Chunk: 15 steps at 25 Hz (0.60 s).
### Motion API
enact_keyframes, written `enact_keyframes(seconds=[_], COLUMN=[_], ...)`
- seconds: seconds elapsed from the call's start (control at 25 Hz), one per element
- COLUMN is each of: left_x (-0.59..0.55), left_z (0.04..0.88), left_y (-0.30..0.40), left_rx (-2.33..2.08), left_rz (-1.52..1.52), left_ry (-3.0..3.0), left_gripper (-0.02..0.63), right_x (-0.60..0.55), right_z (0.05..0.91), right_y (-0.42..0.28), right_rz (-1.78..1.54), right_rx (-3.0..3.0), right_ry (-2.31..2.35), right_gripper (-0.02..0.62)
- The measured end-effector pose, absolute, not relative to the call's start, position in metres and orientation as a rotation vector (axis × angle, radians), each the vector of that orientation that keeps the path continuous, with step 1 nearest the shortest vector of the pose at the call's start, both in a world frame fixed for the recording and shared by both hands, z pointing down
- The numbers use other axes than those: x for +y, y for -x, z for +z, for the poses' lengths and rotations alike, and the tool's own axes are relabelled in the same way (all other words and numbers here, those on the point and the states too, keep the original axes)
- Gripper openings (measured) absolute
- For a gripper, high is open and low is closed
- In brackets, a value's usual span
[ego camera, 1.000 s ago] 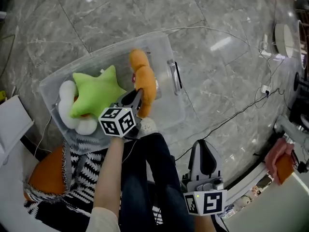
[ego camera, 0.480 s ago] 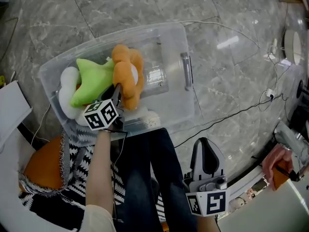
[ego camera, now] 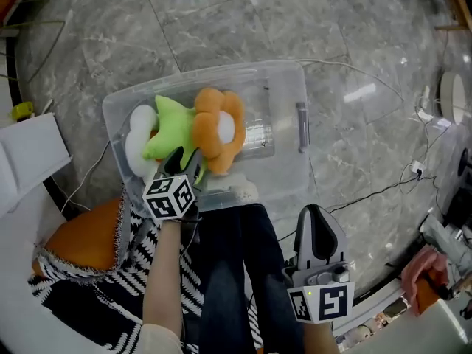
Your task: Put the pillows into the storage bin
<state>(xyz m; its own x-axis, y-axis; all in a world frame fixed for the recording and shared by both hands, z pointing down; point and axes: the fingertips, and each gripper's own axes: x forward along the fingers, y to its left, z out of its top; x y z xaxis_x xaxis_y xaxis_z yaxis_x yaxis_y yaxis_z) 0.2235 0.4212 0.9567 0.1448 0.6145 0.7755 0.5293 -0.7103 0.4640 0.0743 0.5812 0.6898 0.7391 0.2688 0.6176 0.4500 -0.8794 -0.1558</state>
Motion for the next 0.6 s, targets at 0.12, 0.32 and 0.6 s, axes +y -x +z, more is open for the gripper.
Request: enact_keyframes(seconds=[0.12,0.32,0.6], left_x=[0.422,0.425,0.406], left_z=[0.904,0.793,0.599], left_y=[-0.228,-0.233,-0.250], left_rx=[1.180,1.216,1.219], left_rz=[1.535,1.334,1.006], left_ry=[-2.381,-2.490,-2.688], left_gripper=[0.216,0.213,0.213], right_x=[0.580,0.575,0.564], right_z=[0.662,0.595,0.476], right_y=[-0.093,-0.120,-0.143], right_rz=[-0.824,-0.718,-0.561], right_rx=[-0.521,-0.466,-0.415], right_ry=[2.695,2.788,2.885], right_gripper=[0.031,0.031,0.031])
